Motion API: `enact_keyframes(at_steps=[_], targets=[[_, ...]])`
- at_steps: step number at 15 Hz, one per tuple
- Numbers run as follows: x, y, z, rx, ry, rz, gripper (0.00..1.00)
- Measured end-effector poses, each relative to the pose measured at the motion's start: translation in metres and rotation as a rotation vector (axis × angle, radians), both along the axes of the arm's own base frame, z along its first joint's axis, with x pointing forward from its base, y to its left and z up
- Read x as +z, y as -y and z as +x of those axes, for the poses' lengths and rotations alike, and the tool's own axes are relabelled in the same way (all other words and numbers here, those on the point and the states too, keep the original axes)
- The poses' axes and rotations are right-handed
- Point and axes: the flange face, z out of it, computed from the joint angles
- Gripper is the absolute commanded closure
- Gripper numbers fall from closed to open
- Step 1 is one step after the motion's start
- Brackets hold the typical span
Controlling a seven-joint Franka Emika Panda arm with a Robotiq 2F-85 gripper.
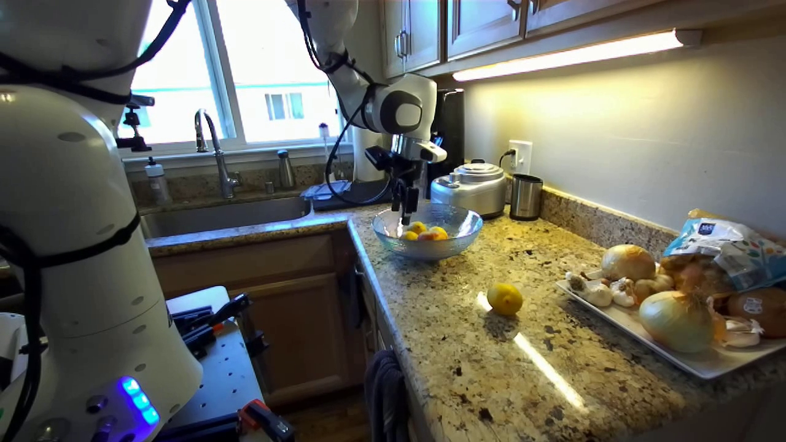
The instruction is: Get a lemon from the bowl and put it on the table
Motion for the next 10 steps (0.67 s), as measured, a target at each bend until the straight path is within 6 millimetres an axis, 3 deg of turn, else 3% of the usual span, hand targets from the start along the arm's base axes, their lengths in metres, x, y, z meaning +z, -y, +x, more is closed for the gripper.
enact_keyframes(at_steps=[4, 10], targets=[[-0.015, 0.003, 0.009, -0.079, -0.001, -0.021, 0.0], [-0.034, -0.007, 0.009, -0.136, -0.019, -0.076, 0.0]])
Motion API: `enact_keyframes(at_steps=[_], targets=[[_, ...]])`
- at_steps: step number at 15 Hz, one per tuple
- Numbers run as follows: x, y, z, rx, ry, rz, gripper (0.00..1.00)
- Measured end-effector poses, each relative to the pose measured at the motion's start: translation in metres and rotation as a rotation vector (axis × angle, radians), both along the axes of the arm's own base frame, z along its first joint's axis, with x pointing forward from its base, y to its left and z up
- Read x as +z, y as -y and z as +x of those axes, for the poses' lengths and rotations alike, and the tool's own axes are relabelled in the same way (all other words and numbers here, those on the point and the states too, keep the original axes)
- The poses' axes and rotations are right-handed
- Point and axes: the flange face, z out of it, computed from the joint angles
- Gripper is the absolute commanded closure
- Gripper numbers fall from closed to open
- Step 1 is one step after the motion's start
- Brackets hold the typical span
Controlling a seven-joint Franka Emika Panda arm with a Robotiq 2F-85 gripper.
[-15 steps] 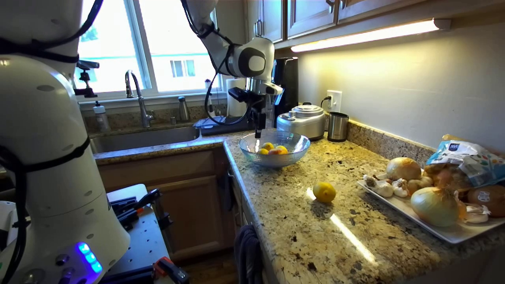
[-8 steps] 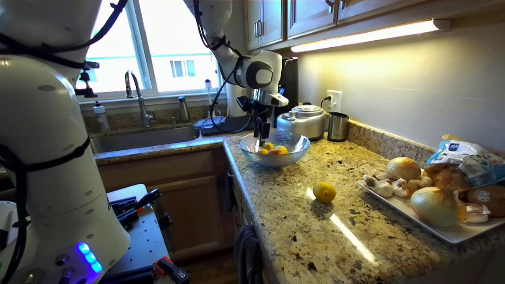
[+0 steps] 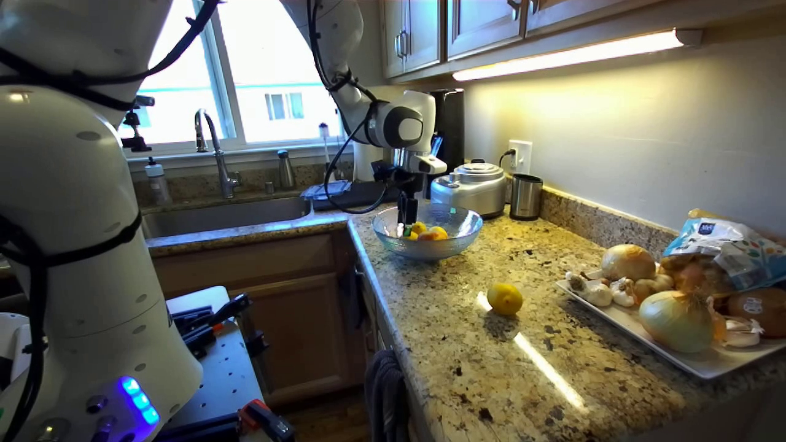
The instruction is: Get a lemon from the bowl and put it on the table
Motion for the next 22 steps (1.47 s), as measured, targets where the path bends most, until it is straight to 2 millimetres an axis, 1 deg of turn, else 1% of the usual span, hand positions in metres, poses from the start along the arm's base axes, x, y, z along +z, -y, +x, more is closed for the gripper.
enact_keyframes(at_steps=[4, 8, 9, 10, 13, 15, 16, 18, 22], targets=[[-0.017, -0.004, -0.002, -0.009, -0.014, -0.059, 0.0], [-0.027, -0.004, 0.0, -0.016, -0.018, -0.077, 0.0], [-0.028, -0.004, 0.001, -0.016, -0.017, -0.078, 0.25], [-0.029, -0.004, 0.003, -0.016, -0.016, -0.078, 0.26], [-0.029, -0.006, 0.005, -0.013, -0.007, -0.076, 0.47], [-0.028, -0.007, 0.006, -0.005, 0.001, -0.08, 0.6], [-0.028, -0.006, 0.007, -0.002, 0.003, -0.086, 0.65], [-0.027, -0.005, 0.007, 0.001, 0.005, -0.089, 0.67], [-0.027, -0.006, 0.007, 0.004, 0.007, -0.09, 0.68]])
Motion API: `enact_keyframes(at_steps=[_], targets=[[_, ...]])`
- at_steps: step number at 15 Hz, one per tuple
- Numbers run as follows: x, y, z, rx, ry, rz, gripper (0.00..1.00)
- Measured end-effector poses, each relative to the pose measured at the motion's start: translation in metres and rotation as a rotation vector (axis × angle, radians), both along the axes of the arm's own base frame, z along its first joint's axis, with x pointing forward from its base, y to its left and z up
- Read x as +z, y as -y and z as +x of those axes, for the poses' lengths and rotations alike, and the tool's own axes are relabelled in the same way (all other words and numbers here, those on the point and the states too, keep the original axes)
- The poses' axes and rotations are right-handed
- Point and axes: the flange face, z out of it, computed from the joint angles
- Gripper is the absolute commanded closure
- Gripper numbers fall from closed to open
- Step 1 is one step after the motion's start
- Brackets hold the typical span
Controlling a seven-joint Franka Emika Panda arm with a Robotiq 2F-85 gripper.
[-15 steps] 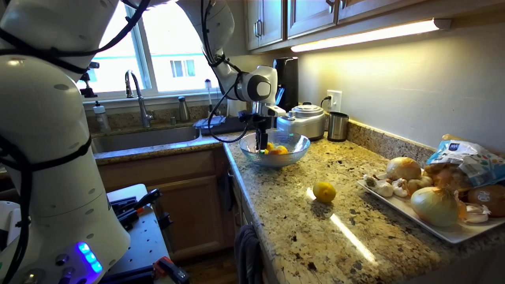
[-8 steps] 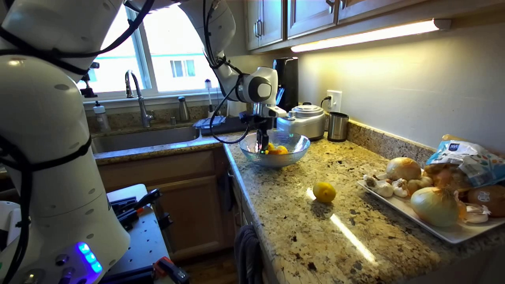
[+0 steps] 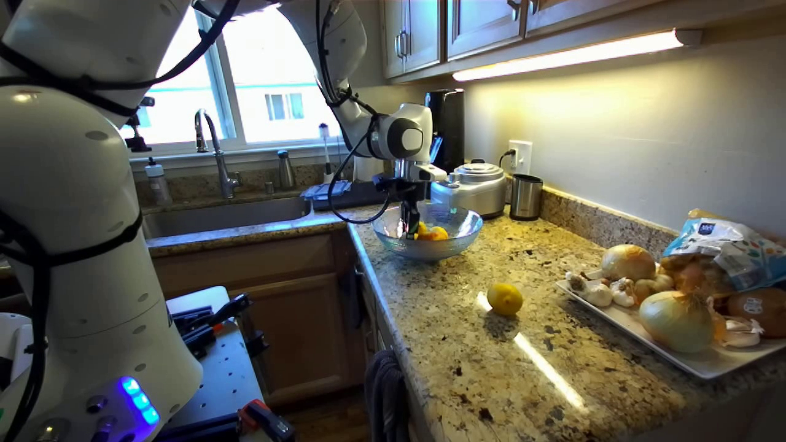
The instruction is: Get a lemon from the bowl and put it on the table
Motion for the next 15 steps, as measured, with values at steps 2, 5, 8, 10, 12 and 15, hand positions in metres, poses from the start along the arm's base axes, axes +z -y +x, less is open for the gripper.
enact_keyframes(at_steps=[2, 5, 8, 10, 12, 15], targets=[[0.002, -0.002, 0.0, 0.003, 0.003, 0.002, 0.68], [0.015, -0.008, 0.002, 0.014, 0.023, 0.01, 0.68], [0.042, -0.015, 0.004, 0.027, 0.061, 0.026, 0.68], [0.063, -0.017, 0.007, 0.029, 0.091, 0.034, 0.68], [0.084, -0.013, 0.009, 0.03, 0.125, 0.028, 0.68], [0.111, 0.005, 0.013, 0.009, 0.176, -0.012, 0.68]])
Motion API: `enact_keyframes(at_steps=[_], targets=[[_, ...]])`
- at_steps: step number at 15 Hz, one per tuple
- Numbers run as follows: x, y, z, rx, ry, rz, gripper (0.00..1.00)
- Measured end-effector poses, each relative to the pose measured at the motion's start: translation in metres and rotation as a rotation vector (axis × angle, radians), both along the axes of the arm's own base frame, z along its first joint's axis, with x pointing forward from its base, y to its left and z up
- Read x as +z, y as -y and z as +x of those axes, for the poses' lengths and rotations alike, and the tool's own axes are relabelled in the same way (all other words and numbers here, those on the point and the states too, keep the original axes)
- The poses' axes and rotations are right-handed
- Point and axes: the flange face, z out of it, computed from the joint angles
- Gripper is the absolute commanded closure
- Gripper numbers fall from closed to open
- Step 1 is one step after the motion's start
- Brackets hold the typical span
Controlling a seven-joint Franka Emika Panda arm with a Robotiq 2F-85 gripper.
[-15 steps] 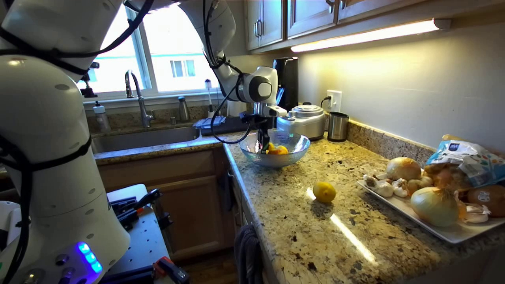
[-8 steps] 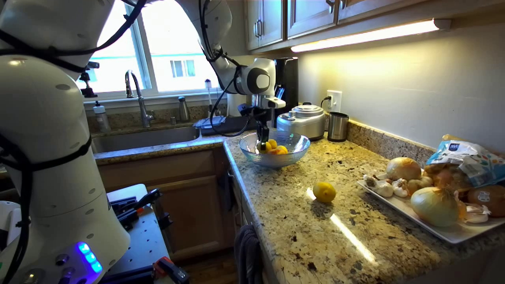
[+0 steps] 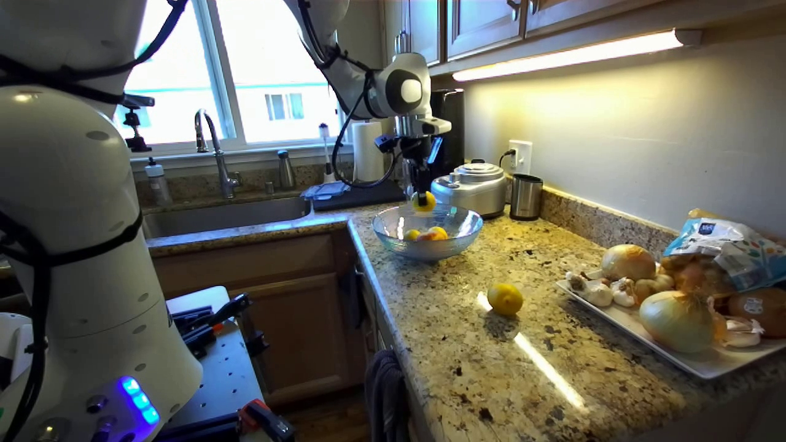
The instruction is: Get a lemon from the bowl and put it on the table
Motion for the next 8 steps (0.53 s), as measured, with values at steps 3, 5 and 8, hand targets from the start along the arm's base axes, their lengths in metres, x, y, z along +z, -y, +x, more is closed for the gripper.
enact_keyframes(at_steps=[3, 5, 8], targets=[[0.019, 0.029, 0.001, -0.076, 0.04, -0.047, 0.68], [0.029, 0.052, -0.001, -0.142, 0.058, -0.073, 0.68], [0.034, 0.093, -0.007, -0.251, 0.066, -0.1, 0.68]])
